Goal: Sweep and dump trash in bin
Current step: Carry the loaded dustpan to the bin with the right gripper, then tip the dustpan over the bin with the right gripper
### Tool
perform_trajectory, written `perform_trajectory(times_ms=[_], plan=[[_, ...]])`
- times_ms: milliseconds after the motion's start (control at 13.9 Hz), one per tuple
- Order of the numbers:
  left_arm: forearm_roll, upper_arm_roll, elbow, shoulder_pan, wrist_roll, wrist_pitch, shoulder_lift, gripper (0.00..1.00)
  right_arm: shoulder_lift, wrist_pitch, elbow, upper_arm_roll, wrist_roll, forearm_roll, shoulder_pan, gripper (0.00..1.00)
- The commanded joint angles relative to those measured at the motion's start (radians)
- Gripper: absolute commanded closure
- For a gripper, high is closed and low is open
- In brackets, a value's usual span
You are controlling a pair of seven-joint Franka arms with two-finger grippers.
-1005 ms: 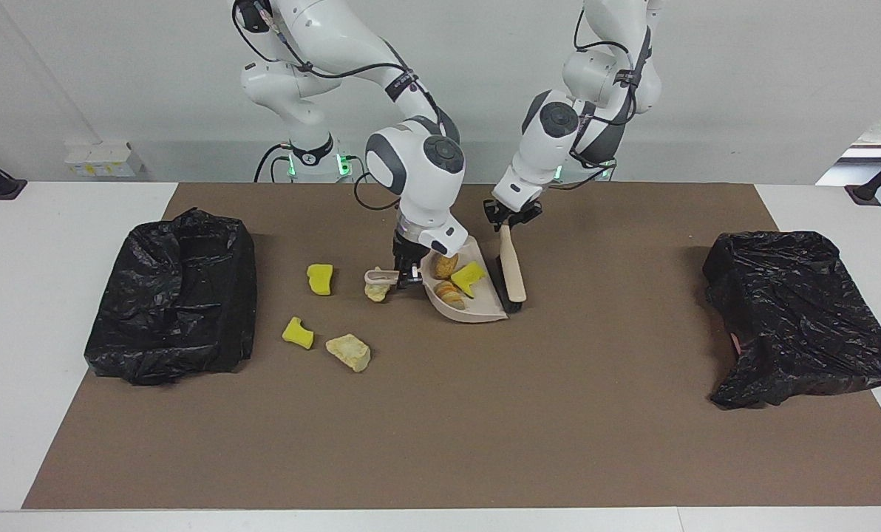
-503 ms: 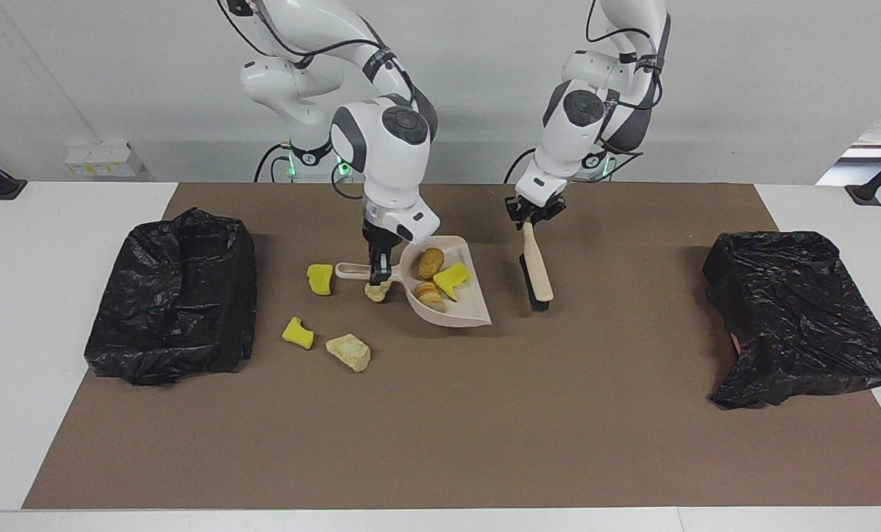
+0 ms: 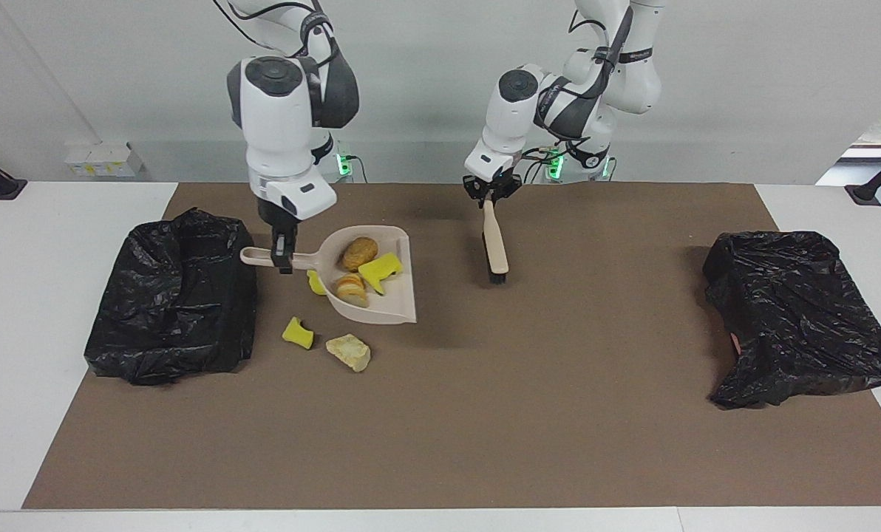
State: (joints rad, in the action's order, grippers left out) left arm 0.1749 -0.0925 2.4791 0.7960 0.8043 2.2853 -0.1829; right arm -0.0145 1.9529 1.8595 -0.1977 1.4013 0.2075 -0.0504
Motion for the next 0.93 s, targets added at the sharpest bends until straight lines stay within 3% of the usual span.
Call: perform_trajectory(times_ms=[0, 72, 144, 215, 359, 503, 862], plan=[[-0.02, 0.013, 0.037, 0.043, 0.053, 0.062, 0.014, 0.68, 0.031, -0.009, 0.029, -0.012, 0.167, -0.084, -0.15, 1.0], [-0.018, 0.013, 0.027, 0.036, 0.053, 0.06, 0.019, 0.27, 0.03, -0.008, 0.027, -0.011, 0.221, -0.1, -0.204, 1.0], [-0.018, 0.016, 0.017, 0.029, 0.046, 0.057, 0.029, 0.1, 0.028, -0.005, 0.026, -0.011, 0.279, -0.102, -0.262, 1.0], [-0.02, 0.019, -0.008, 0.007, 0.039, 0.048, 0.03, 0.1, 0.025, -0.005, 0.018, -0.011, 0.335, -0.102, -0.316, 1.0], [-0.025, 0.017, -0.077, -0.104, 0.006, -0.016, 0.031, 0.0, 0.024, 0.004, 0.012, -0.008, 0.444, -0.102, -0.409, 1.0], [-0.026, 0.019, -0.136, -0.194, -0.086, -0.079, 0.029, 0.0, 0.025, 0.009, 0.007, -0.006, 0.517, -0.082, -0.483, 1.0], [-0.055, 0.02, -0.192, -0.432, -0.21, -0.09, 0.029, 0.0, 0.027, 0.043, 0.003, 0.004, 0.524, 0.096, -0.542, 1.0]])
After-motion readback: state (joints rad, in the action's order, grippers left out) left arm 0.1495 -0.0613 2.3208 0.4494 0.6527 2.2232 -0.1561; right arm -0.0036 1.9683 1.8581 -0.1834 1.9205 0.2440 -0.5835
